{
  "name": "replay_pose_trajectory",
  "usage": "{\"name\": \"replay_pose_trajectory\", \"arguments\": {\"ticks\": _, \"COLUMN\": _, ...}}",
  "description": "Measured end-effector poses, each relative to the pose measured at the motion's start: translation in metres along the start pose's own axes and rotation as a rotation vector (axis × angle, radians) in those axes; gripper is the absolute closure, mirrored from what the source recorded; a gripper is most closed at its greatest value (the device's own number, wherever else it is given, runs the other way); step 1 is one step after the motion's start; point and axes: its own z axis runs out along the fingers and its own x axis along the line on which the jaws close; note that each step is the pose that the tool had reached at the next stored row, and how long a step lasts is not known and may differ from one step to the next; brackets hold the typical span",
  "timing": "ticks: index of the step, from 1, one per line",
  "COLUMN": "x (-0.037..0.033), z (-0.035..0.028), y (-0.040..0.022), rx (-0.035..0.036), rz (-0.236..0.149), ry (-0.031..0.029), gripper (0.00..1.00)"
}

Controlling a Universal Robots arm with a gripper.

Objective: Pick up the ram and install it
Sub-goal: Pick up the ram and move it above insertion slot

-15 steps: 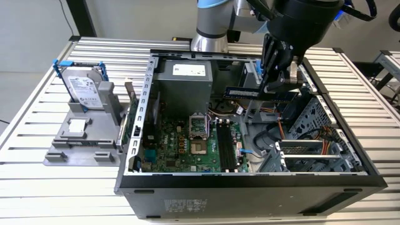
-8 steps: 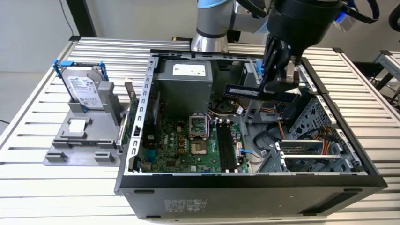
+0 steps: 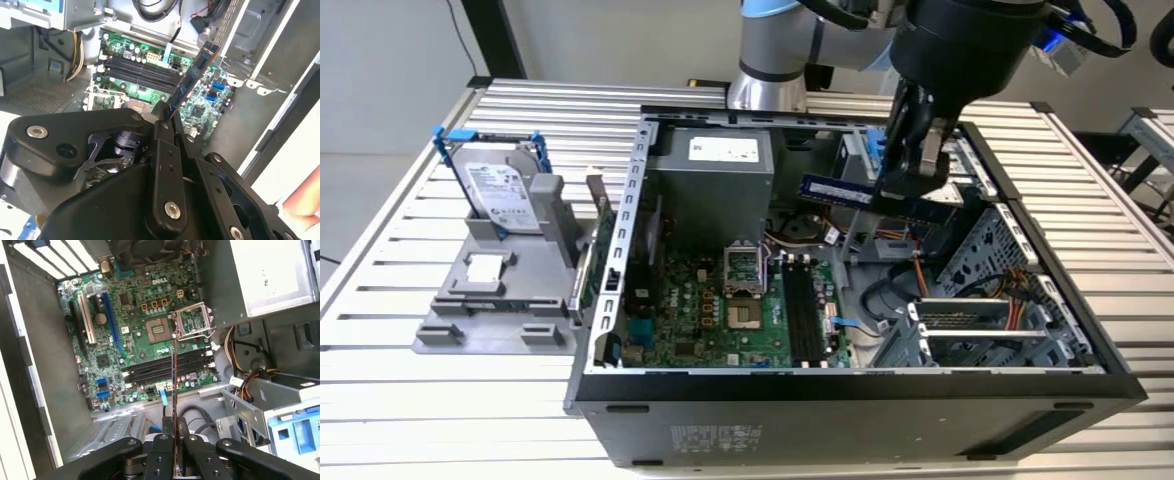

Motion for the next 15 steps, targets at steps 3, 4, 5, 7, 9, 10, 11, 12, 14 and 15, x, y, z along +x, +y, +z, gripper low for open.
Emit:
{"name": "replay_pose_trajectory", "arguments": {"ticks": 3, "x": 0.0, "z": 0.0001, "y": 0.0, "rx": 0.0005, "rz": 0.05, "ry": -0.0009, "gripper": 1.0}}
{"name": "replay_pose_trajectory", "arguments": {"ticks": 4, "x": 0.0, "z": 0.0002, "y": 0.0, "rx": 0.0006, "rz": 0.067, "ry": -0.0012, "gripper": 1.0}}
{"name": "replay_pose_trajectory", "arguments": {"ticks": 5, "x": 0.0, "z": 0.0003, "y": 0.0, "rx": 0.0007, "rz": 0.085, "ry": -0.0015, "gripper": 1.0}}
{"name": "replay_pose_trajectory", "arguments": {"ticks": 7, "x": 0.0, "z": 0.0003, "y": 0.0, "rx": 0.001, "rz": 0.12, "ry": -0.0021, "gripper": 1.0}}
{"name": "replay_pose_trajectory", "arguments": {"ticks": 9, "x": 0.0, "z": 0.0004, "y": 0.0, "rx": 0.0013, "rz": 0.155, "ry": -0.0028, "gripper": 1.0}}
{"name": "replay_pose_trajectory", "arguments": {"ticks": 10, "x": 0.0, "z": 0.0005, "y": 0.0, "rx": 0.0015, "rz": 0.173, "ry": -0.0031, "gripper": 1.0}}
{"name": "replay_pose_trajectory", "arguments": {"ticks": 11, "x": 0.0, "z": 0.0005, "y": 0.0, "rx": 0.0016, "rz": 0.19, "ry": -0.0034, "gripper": 1.0}}
{"name": "replay_pose_trajectory", "arguments": {"ticks": 12, "x": 0.0, "z": 0.0006, "y": 0.0, "rx": 0.0017, "rz": 0.207, "ry": -0.0037, "gripper": 1.0}}
{"name": "replay_pose_trajectory", "arguments": {"ticks": 14, "x": 0.0, "z": 0.0007, "y": 0.0, "rx": 0.002, "rz": 0.243, "ry": -0.0044, "gripper": 1.0}}
{"name": "replay_pose_trajectory", "arguments": {"ticks": 15, "x": 0.0, "z": 0.0007, "y": 0.0, "rx": 0.0022, "rz": 0.26, "ry": -0.0046, "gripper": 1.0}}
